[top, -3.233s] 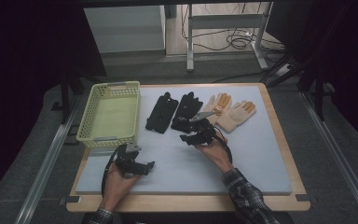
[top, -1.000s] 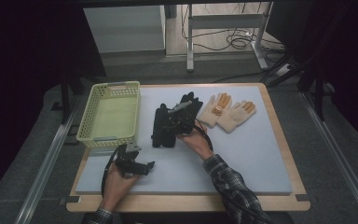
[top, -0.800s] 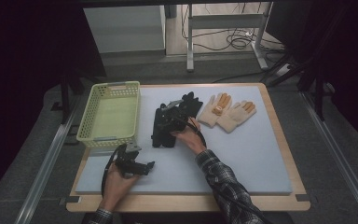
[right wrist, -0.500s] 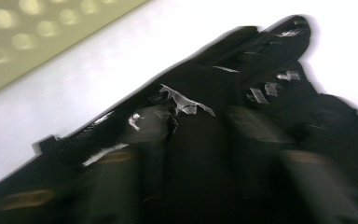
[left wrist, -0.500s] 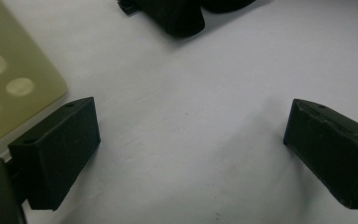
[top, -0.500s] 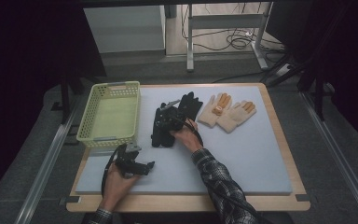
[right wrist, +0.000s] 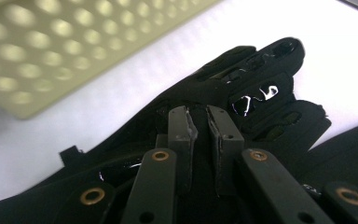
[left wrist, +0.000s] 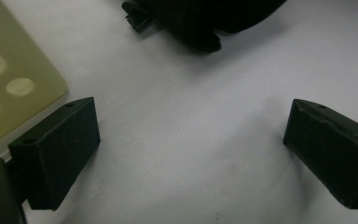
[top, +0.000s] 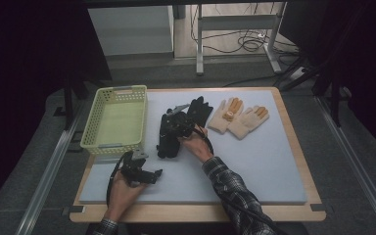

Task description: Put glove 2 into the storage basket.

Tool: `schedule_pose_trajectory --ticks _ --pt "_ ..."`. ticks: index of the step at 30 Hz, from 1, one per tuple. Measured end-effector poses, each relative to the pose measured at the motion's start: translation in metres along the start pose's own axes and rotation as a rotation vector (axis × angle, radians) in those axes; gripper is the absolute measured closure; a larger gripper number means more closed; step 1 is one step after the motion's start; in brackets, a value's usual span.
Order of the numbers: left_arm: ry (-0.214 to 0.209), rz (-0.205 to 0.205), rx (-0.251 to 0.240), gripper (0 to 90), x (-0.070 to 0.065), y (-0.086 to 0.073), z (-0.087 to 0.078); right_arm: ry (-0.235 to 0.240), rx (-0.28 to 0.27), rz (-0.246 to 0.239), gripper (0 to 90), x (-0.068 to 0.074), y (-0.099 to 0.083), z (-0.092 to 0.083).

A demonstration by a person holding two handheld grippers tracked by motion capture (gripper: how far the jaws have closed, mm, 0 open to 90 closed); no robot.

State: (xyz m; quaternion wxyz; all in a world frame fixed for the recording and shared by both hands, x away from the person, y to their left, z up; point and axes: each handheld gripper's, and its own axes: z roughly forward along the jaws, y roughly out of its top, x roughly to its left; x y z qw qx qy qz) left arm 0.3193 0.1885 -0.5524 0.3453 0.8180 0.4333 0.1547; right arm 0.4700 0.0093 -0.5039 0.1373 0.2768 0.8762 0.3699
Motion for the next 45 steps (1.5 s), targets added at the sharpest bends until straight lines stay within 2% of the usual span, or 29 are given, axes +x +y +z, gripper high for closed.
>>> schedule_pose_trajectory --ticks 1,2,3,4,6,7,8,11,13,14,15,18,19,21,22,25,26,31,33,36,37,38,39,45 --pt "0.0 0.0 0.0 3.8 0.0 0.0 0.0 0.009 -0.016 -0.011 79.8 0.004 0.002 -0.009" --pt "0.001 0.002 0.002 3.8 0.0 0.0 0.0 0.009 -0.016 -0.011 79.8 0.004 0.002 -0.009" --pt "0.001 0.002 0.002 3.7 0.0 0.0 0.0 0.016 -0.025 -0.014 79.8 0.008 0.002 -0.018" --pt "0.001 0.002 0.002 3.7 0.0 0.0 0.0 0.016 -0.025 -0.014 79.8 0.008 0.002 -0.018" --pt "0.001 0.002 0.002 3.8 0.0 0.0 0.0 0.03 -0.04 -0.005 79.8 0.01 0.001 -0.03" --pt "0.001 0.002 0.002 3.8 0.0 0.0 0.0 0.041 -0.053 0.004 79.8 0.011 -0.001 -0.041" --pt "0.001 0.002 0.002 3.8 0.0 0.0 0.0 0.041 -0.053 0.004 79.8 0.011 -0.001 -0.041" --pt "0.001 0.003 0.0 3.7 0.0 0.0 0.0 0.042 -0.063 0.0 79.7 0.014 -0.006 -0.059" --pt "0.001 0.001 -0.003 3.7 0.0 0.0 0.0 0.043 -0.07 -0.004 79.7 0.016 -0.015 -0.076" --pt "0.001 0.001 -0.003 3.7 0.0 0.0 0.0 0.043 -0.07 -0.004 79.7 0.016 -0.015 -0.076" --pt "0.0 0.001 -0.004 3.7 0.0 0.0 0.0 0.046 -0.072 0.003 79.7 0.018 -0.023 -0.087" --pt "0.002 -0.002 -0.006 3.8 0.0 0.0 0.0 0.045 -0.078 0.019 79.6 0.019 -0.038 -0.103" --pt "0.002 -0.001 -0.006 3.8 0.0 0.0 0.0 0.045 -0.078 0.019 79.6 0.019 -0.038 -0.103" --pt "0.002 0.0 -0.005 3.8 0.0 0.0 0.0 0.046 -0.08 0.041 79.6 0.018 -0.054 -0.116" --pt "0.002 -0.002 -0.007 3.8 0.0 0.0 0.001 0.046 -0.08 0.041 79.6 0.018 -0.054 -0.116" --pt "0.002 -0.002 -0.007 3.7 0.0 0.0 0.0 0.035 -0.071 0.065 79.5 0.018 -0.078 -0.129" --pt "0.002 -0.002 -0.007 3.7 0.0 0.0 0.0 0.035 -0.071 0.065 79.5 0.018 -0.078 -0.129" --pt "0.002 -0.004 -0.006 3.7 0.0 0.0 0.0 0.029 -0.061 0.078 79.4 0.02 -0.103 -0.13" --pt "0.003 -0.006 -0.008 3.8 -0.001 0.0 0.001 0.02 -0.034 0.059 78.7 0.021 -0.114 -0.123" --pt "0.002 -0.004 -0.007 3.7 0.0 0.0 0.0 0.008 -0.01 0.038 75.9 0.022 -0.12 -0.117" --pt "0.002 0.0 -0.003 3.8 0.0 0.0 0.0 0.005 0.002 0.03 70.4 0.021 -0.125 -0.112" --pt "0.002 0.0 -0.003 3.8 0.0 0.0 0.0 0.005 0.002 0.03 70.4 0.021 -0.125 -0.112" --pt "0.002 -0.001 -0.003 3.8 0.0 0.0 0.0 0.008 -0.001 0.033 59.3 0.02 -0.126 -0.11" --pt "0.002 -0.005 -0.006 3.7 0.0 0.0 0.0 0.002 -0.041 0.024 49.1 0.015 -0.118 -0.122"
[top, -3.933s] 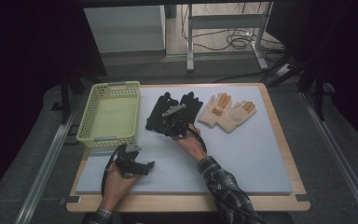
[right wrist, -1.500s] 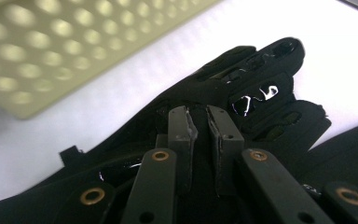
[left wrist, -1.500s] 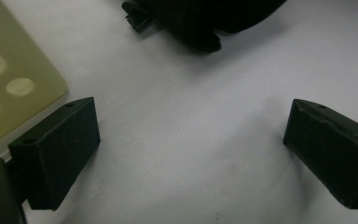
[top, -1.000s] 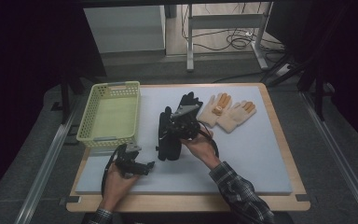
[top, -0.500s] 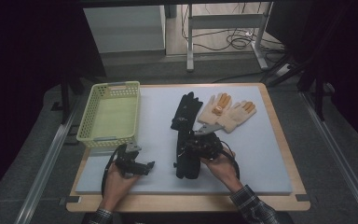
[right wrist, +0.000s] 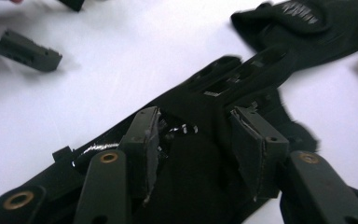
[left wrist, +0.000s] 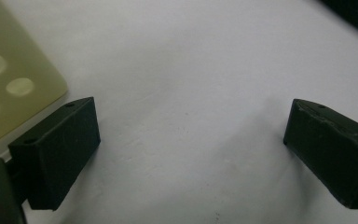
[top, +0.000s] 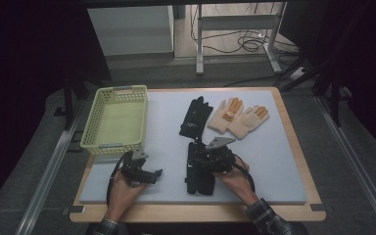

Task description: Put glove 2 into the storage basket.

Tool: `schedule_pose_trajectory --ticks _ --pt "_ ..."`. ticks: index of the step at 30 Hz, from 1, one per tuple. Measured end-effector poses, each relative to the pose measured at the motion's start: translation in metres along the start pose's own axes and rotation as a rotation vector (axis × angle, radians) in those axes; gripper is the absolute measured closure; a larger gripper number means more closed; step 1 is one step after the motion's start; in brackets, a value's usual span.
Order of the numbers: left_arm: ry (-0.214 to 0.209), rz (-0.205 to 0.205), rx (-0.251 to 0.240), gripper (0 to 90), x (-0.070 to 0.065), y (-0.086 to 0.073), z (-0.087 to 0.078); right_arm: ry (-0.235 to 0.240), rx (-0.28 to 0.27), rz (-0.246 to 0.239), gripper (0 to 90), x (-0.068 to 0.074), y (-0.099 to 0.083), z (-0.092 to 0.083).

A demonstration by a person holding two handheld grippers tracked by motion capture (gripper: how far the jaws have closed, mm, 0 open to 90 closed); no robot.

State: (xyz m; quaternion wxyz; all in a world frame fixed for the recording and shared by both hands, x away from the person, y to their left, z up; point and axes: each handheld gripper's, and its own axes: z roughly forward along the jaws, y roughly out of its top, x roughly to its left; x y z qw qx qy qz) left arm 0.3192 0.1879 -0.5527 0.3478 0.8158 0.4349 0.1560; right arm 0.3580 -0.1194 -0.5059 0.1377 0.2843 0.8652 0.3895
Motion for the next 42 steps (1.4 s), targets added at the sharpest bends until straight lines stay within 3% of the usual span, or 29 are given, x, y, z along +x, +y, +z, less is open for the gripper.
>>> schedule_pose_trajectory --ticks 15,22,26,34,42 --pt "0.0 0.004 0.004 3.8 0.0 0.0 0.0 -0.053 -0.006 0.07 49.1 -0.037 -0.002 -0.011" --pt "0.0 0.004 0.004 3.7 0.0 0.0 0.0 -0.067 -0.021 0.112 49.2 -0.058 0.002 -0.007" --pt "-0.001 0.004 0.004 3.7 0.0 0.0 0.0 -0.067 -0.025 0.118 49.2 -0.069 0.013 0.003" --pt "-0.001 0.003 0.004 3.7 0.0 0.0 0.0 -0.087 -0.015 0.07 49.2 -0.085 0.046 0.04" --pt "0.0 0.007 0.008 3.7 0.001 0.0 0.0 -0.118 0.006 0.061 45.5 -0.1 0.07 0.076"
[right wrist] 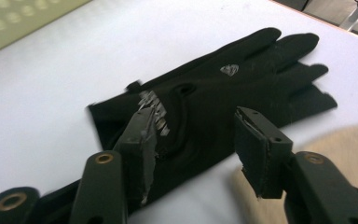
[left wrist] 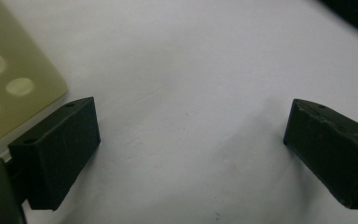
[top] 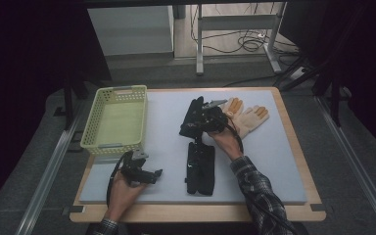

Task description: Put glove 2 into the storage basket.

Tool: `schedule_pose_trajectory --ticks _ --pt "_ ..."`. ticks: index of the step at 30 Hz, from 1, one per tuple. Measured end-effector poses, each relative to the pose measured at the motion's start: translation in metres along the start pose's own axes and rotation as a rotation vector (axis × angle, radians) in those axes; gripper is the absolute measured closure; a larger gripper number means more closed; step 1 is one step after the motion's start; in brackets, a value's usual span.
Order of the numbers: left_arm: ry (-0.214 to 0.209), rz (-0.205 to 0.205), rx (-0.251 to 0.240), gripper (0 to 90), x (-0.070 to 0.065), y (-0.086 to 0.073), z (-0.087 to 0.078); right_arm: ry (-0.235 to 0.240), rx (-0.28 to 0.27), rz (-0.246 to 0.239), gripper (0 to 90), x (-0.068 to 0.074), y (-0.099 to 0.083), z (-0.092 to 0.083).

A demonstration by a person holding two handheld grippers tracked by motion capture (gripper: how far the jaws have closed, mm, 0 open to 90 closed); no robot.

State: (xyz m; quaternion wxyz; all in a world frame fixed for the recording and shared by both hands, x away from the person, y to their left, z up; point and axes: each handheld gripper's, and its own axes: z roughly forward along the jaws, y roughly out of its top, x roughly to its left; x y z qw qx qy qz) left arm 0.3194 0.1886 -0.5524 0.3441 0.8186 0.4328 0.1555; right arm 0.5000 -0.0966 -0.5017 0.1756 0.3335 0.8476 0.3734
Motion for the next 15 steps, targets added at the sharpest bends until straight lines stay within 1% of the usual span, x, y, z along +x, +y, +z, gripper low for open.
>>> schedule_pose_trajectory --ticks 1,3,5,6,8,9,10,11,12,13,14,15 --pt "-0.002 -0.003 -0.002 3.7 0.0 0.0 0.0 -0.009 0.003 0.002 45.4 -0.001 0.002 0.004" --pt "-0.002 -0.003 -0.002 3.7 0.0 0.0 0.0 -0.008 0.01 0.009 43.1 -0.003 0.006 0.013" --pt "-0.001 -0.002 -0.002 3.7 0.0 0.0 0.0 -0.02 0.02 0.0 38.3 -0.005 0.008 0.022" --pt "-0.001 0.0 -0.001 3.7 0.0 0.0 0.0 -0.02 0.02 0.0 38.3 -0.005 0.008 0.022" --pt "-0.002 -0.003 -0.003 3.7 0.0 0.0 0.0 -0.014 0.017 0.012 33.8 -0.007 0.01 0.035" --pt "-0.002 -0.003 -0.003 3.7 0.0 0.0 0.0 -0.014 0.017 0.012 33.8 -0.007 0.01 0.035" --pt "-0.002 -0.002 -0.002 3.7 0.0 0.0 0.0 -0.019 0.039 0.015 33.6 -0.006 0.01 0.043" --pt "-0.002 -0.002 -0.002 3.7 0.0 0.0 0.0 -0.019 0.039 0.015 33.6 -0.006 0.01 0.043" --pt "-0.002 -0.002 -0.003 3.7 0.0 0.0 0.0 -0.052 0.069 -0.036 36.6 -0.003 0.008 0.052" --pt "-0.002 -0.002 -0.002 3.7 0.0 0.0 0.0 -0.052 0.069 -0.036 36.6 -0.003 0.008 0.052" --pt "-0.002 -0.001 -0.003 3.7 0.0 0.0 0.0 -0.063 0.063 -0.04 42.1 -0.001 0.008 0.052" --pt "-0.002 -0.001 -0.003 3.7 0.0 0.0 0.0 -0.062 0.061 -0.027 48.4 -0.001 0.009 0.053"
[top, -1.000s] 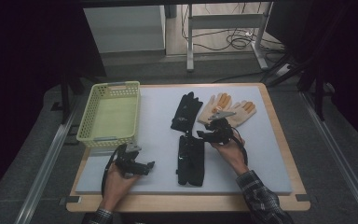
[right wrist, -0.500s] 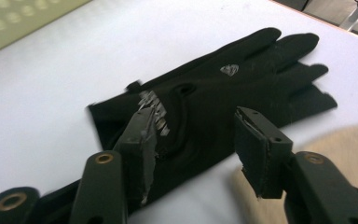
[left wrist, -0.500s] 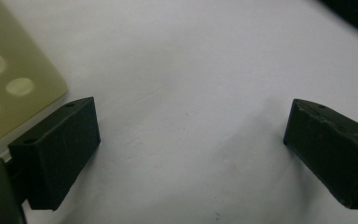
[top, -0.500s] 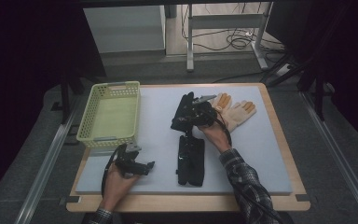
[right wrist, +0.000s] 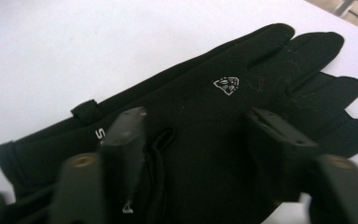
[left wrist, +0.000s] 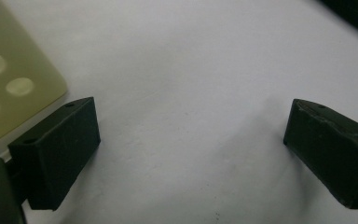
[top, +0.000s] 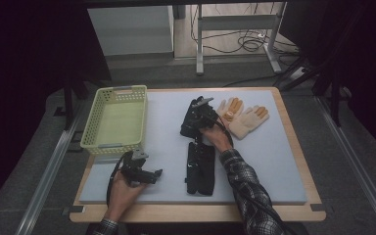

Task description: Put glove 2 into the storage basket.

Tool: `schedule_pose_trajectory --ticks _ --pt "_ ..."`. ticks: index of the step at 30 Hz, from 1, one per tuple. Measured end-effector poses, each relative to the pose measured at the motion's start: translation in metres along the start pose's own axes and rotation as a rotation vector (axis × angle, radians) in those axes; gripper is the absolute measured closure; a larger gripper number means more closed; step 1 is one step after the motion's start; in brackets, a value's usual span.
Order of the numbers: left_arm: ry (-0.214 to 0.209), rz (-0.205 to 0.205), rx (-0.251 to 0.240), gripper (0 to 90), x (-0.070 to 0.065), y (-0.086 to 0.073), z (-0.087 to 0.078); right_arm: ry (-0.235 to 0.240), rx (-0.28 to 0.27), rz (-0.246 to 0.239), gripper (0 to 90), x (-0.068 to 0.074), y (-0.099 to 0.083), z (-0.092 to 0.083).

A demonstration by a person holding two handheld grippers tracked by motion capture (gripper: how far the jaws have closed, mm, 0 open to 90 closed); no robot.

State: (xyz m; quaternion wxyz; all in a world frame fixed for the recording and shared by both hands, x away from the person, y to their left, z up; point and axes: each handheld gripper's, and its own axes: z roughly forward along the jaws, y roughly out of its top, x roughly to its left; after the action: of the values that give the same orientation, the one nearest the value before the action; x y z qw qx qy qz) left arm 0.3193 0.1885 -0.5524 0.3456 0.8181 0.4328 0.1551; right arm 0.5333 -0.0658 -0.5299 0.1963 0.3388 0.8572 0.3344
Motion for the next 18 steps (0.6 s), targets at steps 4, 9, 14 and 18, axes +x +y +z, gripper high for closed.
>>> schedule_pose_trajectory --ticks 4,9,14,18 --pt "0.001 0.0 -0.001 3.8 0.0 0.0 0.0 -0.028 0.018 -0.01 76.7 0.006 0.003 -0.002" --pt "0.0 -0.001 -0.003 3.8 0.0 0.0 0.0 -0.024 0.027 -0.019 83.1 0.005 0.006 -0.004" --pt "0.0 0.004 0.005 3.8 0.0 0.0 0.0 -0.037 0.018 -0.046 85.2 0.002 0.01 -0.013" --pt "0.0 0.003 0.004 3.8 0.0 0.0 0.0 -0.03 -0.018 -0.022 85.4 -0.004 0.016 -0.029"
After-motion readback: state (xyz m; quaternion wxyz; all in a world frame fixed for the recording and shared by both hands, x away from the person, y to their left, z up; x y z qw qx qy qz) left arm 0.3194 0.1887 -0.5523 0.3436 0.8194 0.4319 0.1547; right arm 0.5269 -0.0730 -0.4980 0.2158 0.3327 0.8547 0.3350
